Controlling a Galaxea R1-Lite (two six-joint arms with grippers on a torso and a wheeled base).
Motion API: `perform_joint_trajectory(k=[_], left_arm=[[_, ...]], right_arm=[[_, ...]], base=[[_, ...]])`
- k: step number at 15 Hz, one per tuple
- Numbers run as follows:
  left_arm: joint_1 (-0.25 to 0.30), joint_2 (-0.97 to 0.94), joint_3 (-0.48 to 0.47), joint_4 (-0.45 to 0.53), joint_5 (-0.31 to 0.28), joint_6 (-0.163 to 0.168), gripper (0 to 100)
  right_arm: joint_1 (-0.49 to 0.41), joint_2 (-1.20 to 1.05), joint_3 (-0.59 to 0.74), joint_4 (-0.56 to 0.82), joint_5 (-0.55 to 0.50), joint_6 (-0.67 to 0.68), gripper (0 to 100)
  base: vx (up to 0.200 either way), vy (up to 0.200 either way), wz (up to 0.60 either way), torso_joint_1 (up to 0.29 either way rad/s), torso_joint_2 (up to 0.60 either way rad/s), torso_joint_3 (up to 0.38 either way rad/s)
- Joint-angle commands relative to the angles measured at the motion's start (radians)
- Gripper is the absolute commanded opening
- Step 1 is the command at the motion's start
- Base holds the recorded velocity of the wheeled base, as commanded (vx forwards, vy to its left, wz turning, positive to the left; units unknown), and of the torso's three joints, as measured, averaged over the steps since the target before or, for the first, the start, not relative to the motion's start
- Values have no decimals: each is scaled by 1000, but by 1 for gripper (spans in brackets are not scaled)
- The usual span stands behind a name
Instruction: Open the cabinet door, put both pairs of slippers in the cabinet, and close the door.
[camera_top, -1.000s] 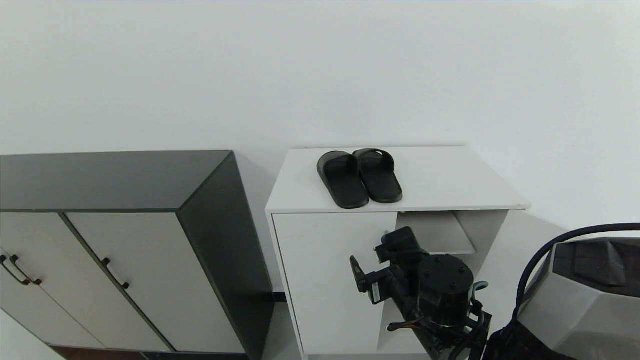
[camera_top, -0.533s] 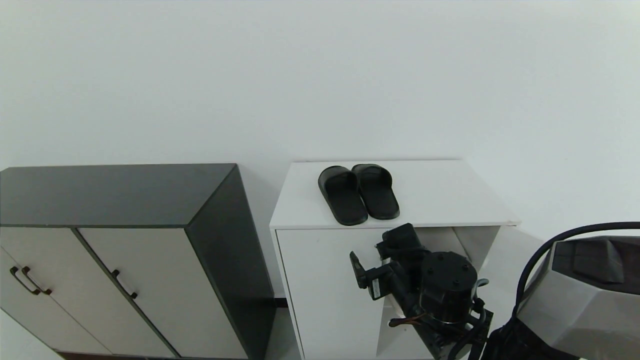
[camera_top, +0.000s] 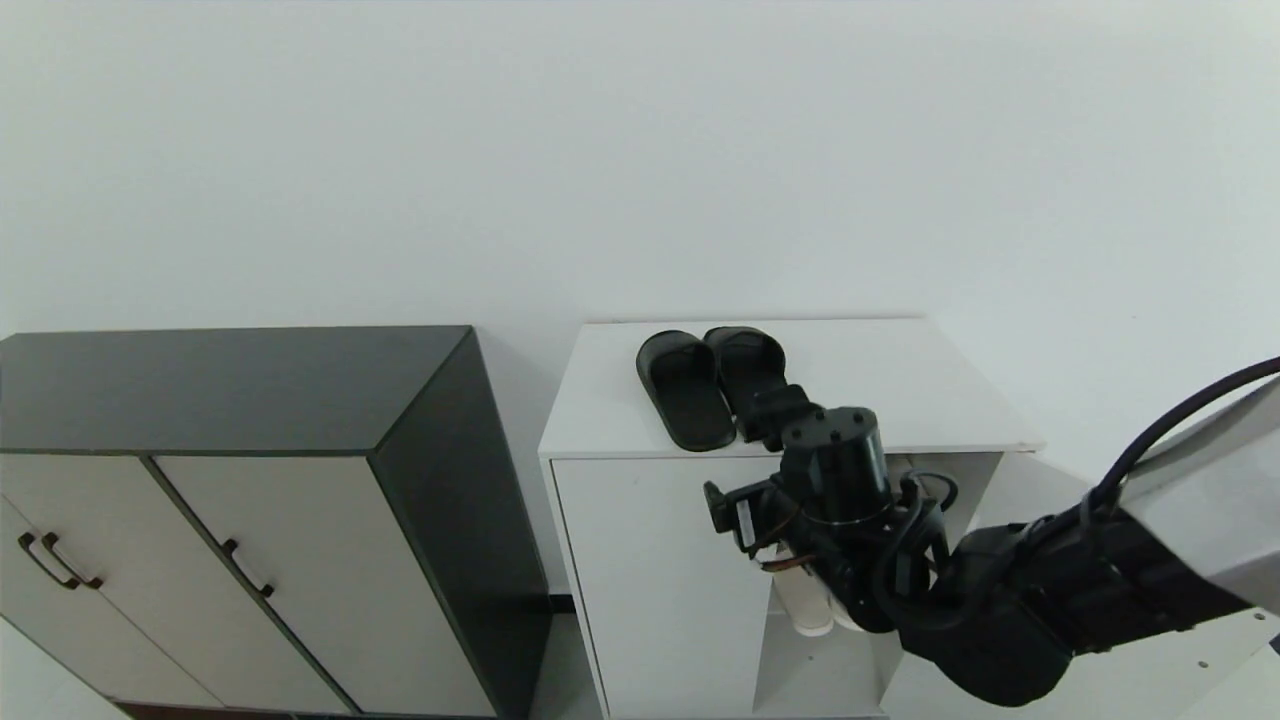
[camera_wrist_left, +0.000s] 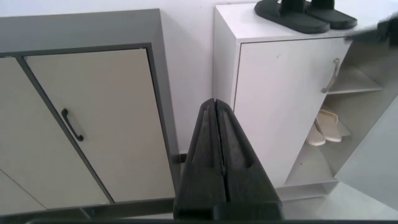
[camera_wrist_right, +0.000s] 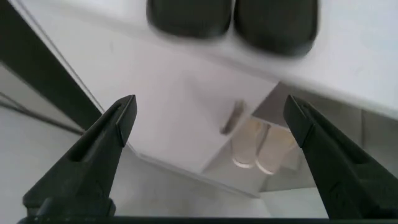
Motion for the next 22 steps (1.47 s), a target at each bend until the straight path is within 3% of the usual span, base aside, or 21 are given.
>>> perform_joint_trajectory(k=[1, 4, 16, 22], left_arm=[[0, 1, 0, 0, 0, 0, 0], [0, 1, 0, 0, 0, 1, 0], [0, 1, 0, -2, 0, 1, 0], [0, 1, 0, 0, 0, 1, 0]], right_arm=[[2, -72, -92, 51, -11, 42, 100], [0, -72, -89, 50, -11, 40, 100], [-1, -36, -43, 4, -3, 43, 100], [-13, 97, -66, -105, 22, 26, 100]], base=[[0, 0, 0, 0, 0, 0], [0, 0, 0, 0, 0, 0], [200, 0, 0, 2, 0, 2], [0, 0, 0, 0, 0, 0]])
